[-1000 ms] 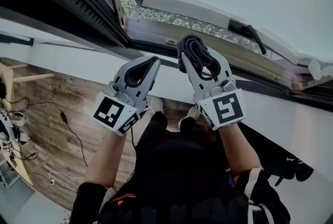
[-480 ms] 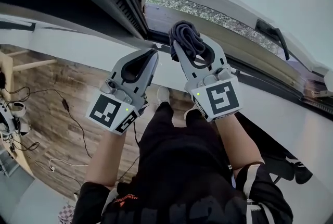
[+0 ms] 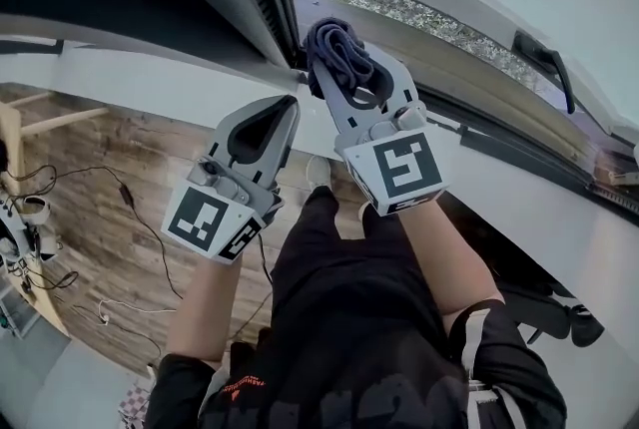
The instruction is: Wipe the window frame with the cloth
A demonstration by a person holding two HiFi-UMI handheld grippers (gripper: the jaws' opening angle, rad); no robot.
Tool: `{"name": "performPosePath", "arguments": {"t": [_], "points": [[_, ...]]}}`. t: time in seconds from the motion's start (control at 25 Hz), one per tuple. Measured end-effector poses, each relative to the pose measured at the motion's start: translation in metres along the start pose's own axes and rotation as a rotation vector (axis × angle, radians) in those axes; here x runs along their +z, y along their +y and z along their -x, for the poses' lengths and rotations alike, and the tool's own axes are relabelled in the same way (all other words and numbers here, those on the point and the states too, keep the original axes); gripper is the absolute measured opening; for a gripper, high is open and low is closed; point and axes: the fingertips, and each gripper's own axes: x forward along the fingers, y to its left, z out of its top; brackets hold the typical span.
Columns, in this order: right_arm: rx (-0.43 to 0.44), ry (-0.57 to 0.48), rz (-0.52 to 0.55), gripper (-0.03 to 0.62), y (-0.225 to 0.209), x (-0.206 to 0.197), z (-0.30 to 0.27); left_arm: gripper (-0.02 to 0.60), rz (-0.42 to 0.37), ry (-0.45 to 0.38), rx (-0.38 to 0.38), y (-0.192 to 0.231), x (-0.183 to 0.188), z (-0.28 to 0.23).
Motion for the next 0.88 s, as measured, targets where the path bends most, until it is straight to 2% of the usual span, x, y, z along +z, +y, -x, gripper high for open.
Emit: {"name": "performPosePath", "arguments": {"t": [0.36, 0.88], "points": [[-0.04, 0.006, -0.014, 0.107, 0.002, -0.008, -0.015, 0.02, 0.008, 0.026, -0.006, 0.006, -0.012, 0.004], [-0.086, -0.002, -0.047, 0.107, -0.022, -0.016, 0.015, 0.021, -0.005, 0.06, -0.054, -0.022, -0.02, -0.016]]}}
